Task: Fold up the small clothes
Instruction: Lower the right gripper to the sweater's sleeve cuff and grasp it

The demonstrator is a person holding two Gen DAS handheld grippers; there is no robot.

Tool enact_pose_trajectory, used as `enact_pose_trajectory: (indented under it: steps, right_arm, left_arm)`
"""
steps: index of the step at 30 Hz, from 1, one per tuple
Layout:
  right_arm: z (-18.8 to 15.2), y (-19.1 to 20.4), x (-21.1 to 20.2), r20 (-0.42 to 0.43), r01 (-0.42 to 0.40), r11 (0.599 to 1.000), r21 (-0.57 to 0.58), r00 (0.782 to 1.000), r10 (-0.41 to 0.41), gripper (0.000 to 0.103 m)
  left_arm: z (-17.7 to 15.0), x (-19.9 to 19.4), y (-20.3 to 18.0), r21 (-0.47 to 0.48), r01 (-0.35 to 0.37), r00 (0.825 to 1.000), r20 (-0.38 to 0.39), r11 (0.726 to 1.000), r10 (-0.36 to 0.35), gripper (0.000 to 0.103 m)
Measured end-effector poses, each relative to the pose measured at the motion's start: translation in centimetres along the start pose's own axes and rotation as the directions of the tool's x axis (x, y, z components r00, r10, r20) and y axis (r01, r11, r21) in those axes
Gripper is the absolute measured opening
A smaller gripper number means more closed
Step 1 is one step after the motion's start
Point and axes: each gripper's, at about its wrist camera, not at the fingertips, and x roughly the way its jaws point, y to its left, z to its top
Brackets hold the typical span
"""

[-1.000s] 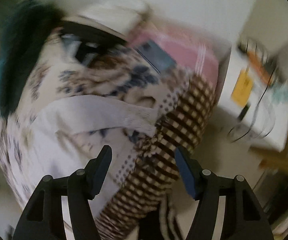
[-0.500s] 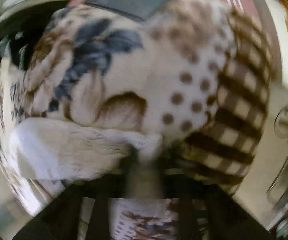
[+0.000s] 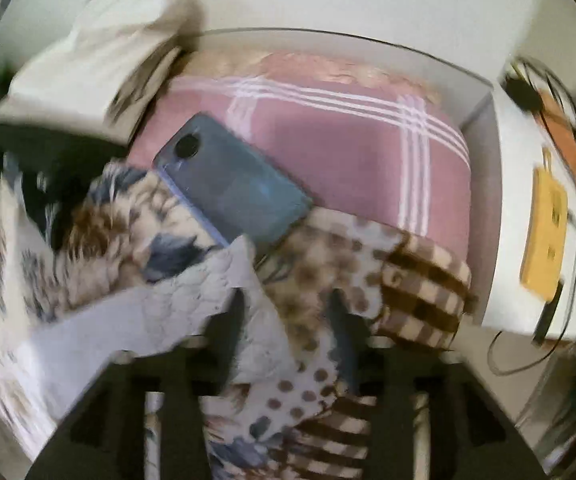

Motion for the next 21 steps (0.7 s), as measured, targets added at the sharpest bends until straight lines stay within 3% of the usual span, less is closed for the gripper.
enact_pose_trajectory:
  steps: [3,6,8,10,11,13,17,21]
  right_arm:
    - [-0.4,-1.5,2.0,-0.066,-0.073,0.986,0.148,0.994,0.084,0.058]
    - [-0.3,-1.9,4.8,-0.138,-0.141,0.957,0.255,0.974,0.18,0.058]
    - [-0.1,-1.0,5.6,-0.124,-0.157,0.943,0.292,0.972,0.2,0.064]
    - [-0.3,0.3,5.2,-0.066,-0.176,0.939,0.294,0.977,0.204,0.064]
    - [-0.3,1.1,4.8,-0.05,-0.195,0.941,0.276,0.975,0.217,0.059]
    - [-0.8,4.0,5.0,-0.081,-0.211,0.956,0.204,0.969,0.232,0.012]
    - [-1.6,8.1,1.9,-0.014,-0.216,0.969,0.119,0.976,0.219,0.011]
    - [-2.5,13.9,-4.6,0.045,-0.32,0.947,0.014,0.947,0.319,0.011]
  left_arm:
    - [-0.1,0.6,0.4,0.005,-0.004,1.0,0.0,1.0,0.004,0.103]
    - [-0.3,1.5,1.2,-0.018,-0.013,1.0,-0.022,1.0,0.013,0.103]
    - [-0.4,2.0,2.0,-0.039,-0.015,0.999,-0.033,0.999,0.014,0.103]
    - [-0.6,2.4,2.6,-0.05,-0.014,0.999,-0.04,0.999,0.012,0.103]
    - [-0.7,2.6,3.0,-0.054,-0.014,0.999,-0.041,0.998,0.012,0.103]
    - [-0.9,2.9,3.7,-0.061,-0.014,0.999,-0.043,0.998,0.011,0.103]
    - [-1.1,3.3,5.7,-0.1,0.002,0.999,-0.048,0.995,-0.007,0.103]
    - [-1.4,3.1,8.7,-0.162,0.021,0.999,-0.043,0.987,-0.028,0.103]
